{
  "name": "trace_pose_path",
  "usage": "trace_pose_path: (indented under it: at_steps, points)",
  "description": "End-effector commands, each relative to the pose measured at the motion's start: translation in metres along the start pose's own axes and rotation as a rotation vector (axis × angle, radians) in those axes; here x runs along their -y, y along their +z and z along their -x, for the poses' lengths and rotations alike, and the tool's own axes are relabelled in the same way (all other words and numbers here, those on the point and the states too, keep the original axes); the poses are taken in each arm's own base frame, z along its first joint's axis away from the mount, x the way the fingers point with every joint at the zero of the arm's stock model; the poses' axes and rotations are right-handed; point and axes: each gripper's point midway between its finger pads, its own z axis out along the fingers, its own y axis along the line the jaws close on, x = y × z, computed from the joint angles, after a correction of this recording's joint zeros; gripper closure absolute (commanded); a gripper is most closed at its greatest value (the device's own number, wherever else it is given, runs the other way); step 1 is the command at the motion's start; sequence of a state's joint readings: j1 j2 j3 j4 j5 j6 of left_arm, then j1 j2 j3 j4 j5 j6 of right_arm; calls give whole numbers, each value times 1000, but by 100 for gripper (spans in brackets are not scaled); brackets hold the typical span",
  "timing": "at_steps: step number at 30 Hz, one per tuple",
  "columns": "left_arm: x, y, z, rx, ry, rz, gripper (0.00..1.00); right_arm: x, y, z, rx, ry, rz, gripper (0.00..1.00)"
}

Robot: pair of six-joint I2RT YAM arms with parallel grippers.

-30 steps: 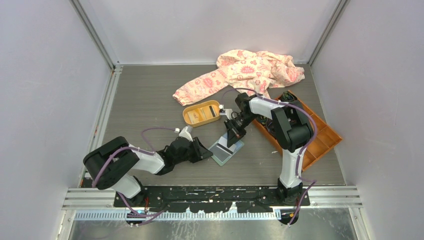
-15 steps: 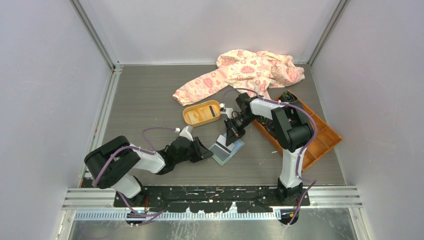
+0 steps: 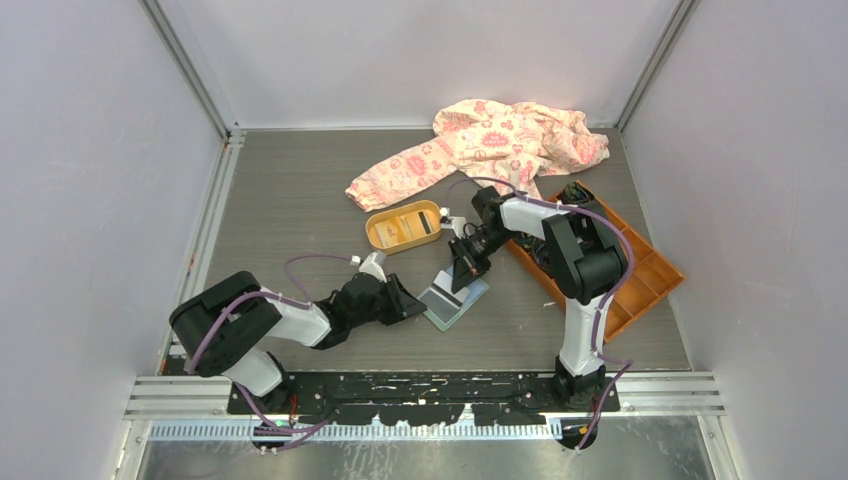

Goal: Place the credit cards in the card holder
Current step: Insert the credit card into the card holder.

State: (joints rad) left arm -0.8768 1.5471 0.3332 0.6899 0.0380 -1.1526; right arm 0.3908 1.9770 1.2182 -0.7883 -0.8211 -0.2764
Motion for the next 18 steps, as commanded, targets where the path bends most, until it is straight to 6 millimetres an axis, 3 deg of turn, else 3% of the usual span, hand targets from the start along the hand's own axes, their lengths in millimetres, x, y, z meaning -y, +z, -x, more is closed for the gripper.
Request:
trace_pose_path:
  at_steps: [1, 10, 18]
  points:
    - [-10, 5, -4, -16, 14, 46, 69, -1, -2, -11, -48, -52, -32, 98]
    - [-9, 5, -4, -18, 13, 41, 69, -6, 0, -14, -66, -82, -34, 95]
    - [-9, 5, -5, -19, 13, 41, 70, -10, -5, -10, -54, -76, -59, 78]
